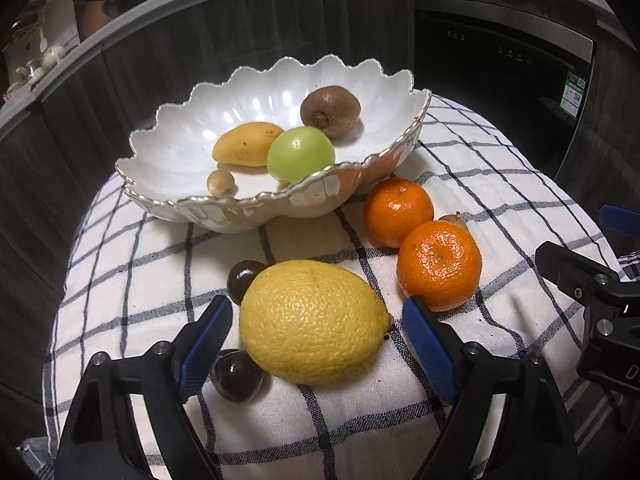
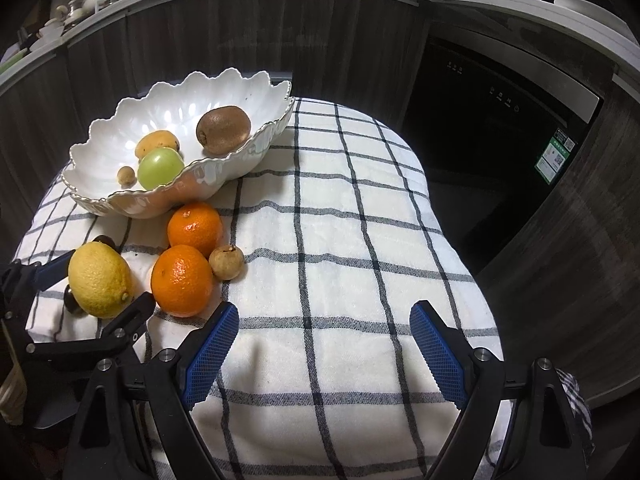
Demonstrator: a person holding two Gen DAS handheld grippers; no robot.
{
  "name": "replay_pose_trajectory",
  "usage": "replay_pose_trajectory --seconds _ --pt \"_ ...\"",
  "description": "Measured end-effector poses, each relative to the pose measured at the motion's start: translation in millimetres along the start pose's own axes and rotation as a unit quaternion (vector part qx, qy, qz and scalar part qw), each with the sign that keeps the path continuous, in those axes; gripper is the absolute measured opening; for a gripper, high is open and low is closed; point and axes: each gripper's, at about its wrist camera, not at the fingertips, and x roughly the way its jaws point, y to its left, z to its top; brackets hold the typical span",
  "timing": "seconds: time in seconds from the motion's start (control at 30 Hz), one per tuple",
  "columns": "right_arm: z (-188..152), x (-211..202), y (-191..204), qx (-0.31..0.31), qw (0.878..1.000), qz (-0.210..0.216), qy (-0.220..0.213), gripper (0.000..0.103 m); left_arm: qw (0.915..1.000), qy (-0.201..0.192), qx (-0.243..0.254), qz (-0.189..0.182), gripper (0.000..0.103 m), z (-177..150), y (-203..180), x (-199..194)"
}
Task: Organize fruits
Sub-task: 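Lower the left tool onto the lemon while the right tool approaches a mandarin, then close the left tool on the lemon while the right tool grasps the mandarin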
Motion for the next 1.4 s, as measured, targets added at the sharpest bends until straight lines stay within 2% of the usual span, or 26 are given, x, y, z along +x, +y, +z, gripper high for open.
replay_pose_trajectory --seconds 0.03,0.13,0.5,0.73,1.03,1.1,1.17,1.4 --pt "0 0 0 -0.001 1.000 -0.001 0.000 0.088 1.0000 0.003 -0.002 -0.003 0.077 0 1 1" --pt "0 1 2 -0.004 1.000 0.000 0.002 0.088 0.9999 0.004 -0.007 -0.007 0.069 1 3 2" --pt "3 -6 3 -0.005 1.000 0.002 -0.007 0.088 0.9999 0.006 -0.010 -0.007 0.067 -1 5 -7" --pt "10 -9 11 -0.009 1.000 0.021 -0.015 0.088 0.9995 -0.007 -0.026 0.015 0.067 1 19 -26" --pt "25 2 53 -0.041 0.997 0.062 -0.017 0.088 0.9961 -0.028 -0.049 0.067 0.067 -4 59 -47" --pt "25 8 62 -0.045 0.996 0.074 -0.009 0.087 0.9950 -0.028 -0.061 0.074 0.067 -5 70 -48" --pt "25 13 71 -0.051 0.996 0.078 -0.001 0.074 0.9938 -0.030 -0.072 0.079 0.067 -6 78 -49" --pt "24 22 87 -0.060 0.996 0.064 0.013 0.069 0.9916 -0.035 -0.095 0.082 0.067 -9 95 -50"
